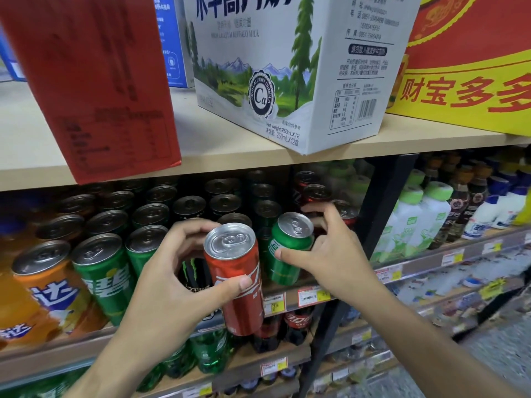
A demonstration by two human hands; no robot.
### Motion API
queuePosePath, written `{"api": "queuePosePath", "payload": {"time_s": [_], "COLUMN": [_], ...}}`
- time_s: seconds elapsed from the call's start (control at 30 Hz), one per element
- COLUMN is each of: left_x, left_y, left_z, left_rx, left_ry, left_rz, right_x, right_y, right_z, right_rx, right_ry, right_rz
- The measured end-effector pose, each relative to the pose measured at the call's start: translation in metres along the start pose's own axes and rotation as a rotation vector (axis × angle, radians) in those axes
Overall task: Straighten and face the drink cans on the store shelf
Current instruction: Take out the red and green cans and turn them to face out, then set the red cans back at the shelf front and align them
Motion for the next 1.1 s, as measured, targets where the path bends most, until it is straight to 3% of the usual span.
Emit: {"api": "queuePosePath", "payload": {"time_s": [1.1], "left_x": [-0.008], "left_y": [0.004], "left_z": [-0.009], "left_rx": [-0.028], "left_ry": [0.070], "left_rz": [-0.008], "right_x": [-0.035], "right_y": [0.023], "right_z": [-0.011], "right_rx": [-0.037], "right_ry": [-0.157], "right_rz": [0.098]}}
Point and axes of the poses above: each hand's wrist, its own y-axis towards the middle knuckle, its own x-axis out of the back of the hand, z = x × y, the point moved 4 cm from there along y, towards the middle knuckle, and after that the axes turned 14 degrees about z, right-handed, at the moved point
